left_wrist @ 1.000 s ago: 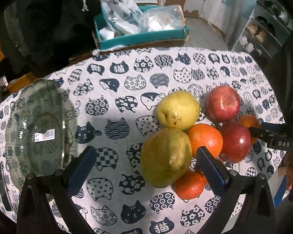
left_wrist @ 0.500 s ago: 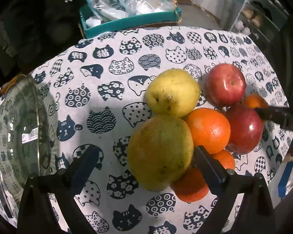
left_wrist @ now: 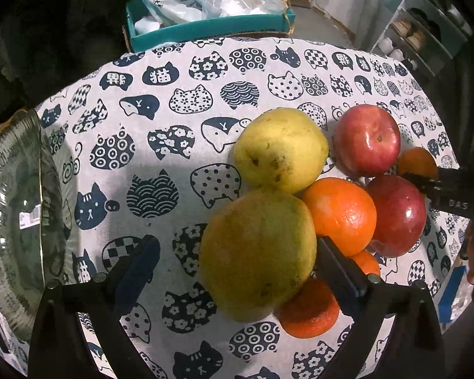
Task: Organize fruits
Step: 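Lower the left tool onto the large green pear and close it while the right tool grasps an orange, then lift the green pear with the left tool while the right tool lifts the orange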
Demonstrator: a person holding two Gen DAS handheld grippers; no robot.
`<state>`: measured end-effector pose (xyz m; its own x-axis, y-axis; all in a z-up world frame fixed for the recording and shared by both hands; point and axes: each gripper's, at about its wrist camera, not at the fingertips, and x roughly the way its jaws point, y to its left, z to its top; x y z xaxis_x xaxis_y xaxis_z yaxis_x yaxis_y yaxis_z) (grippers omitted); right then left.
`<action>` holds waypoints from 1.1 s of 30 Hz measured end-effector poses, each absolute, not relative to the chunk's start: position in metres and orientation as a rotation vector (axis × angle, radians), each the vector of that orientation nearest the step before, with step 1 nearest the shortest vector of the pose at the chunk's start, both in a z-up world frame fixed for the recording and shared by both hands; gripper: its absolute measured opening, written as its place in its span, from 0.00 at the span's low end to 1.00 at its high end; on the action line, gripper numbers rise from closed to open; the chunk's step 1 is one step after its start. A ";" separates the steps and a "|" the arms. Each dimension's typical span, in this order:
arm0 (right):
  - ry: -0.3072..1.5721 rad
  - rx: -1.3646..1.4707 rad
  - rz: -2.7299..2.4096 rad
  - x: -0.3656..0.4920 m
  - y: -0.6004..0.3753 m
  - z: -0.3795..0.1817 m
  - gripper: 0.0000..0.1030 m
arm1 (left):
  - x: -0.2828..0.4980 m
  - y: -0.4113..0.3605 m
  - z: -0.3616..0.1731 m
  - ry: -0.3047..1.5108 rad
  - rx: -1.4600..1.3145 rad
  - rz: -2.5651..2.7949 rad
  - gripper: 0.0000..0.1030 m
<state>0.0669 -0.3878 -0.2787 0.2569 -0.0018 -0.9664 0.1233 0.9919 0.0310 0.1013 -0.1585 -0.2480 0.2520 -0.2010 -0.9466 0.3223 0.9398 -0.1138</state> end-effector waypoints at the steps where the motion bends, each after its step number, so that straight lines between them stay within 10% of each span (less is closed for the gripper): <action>1: 1.313 0.123 -0.078 0.068 -0.389 -0.280 0.69 | 0.101 -0.158 -0.248 1.271 0.098 -0.365 0.93; 6: 1.322 0.128 -0.082 0.070 -0.390 -0.281 0.68 | 0.096 -0.159 -0.244 1.272 0.065 -0.424 0.70; 33: 1.147 0.014 -0.025 0.063 -0.347 -0.208 0.64 | 0.083 -0.132 -0.209 1.160 0.089 -0.345 0.70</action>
<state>0.0626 -0.3467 -0.2079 0.4111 -0.0127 -0.9115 0.0271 0.9996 -0.0017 0.0831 -0.1317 -0.2090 0.3533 -0.2211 -0.9090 0.3123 0.9438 -0.1082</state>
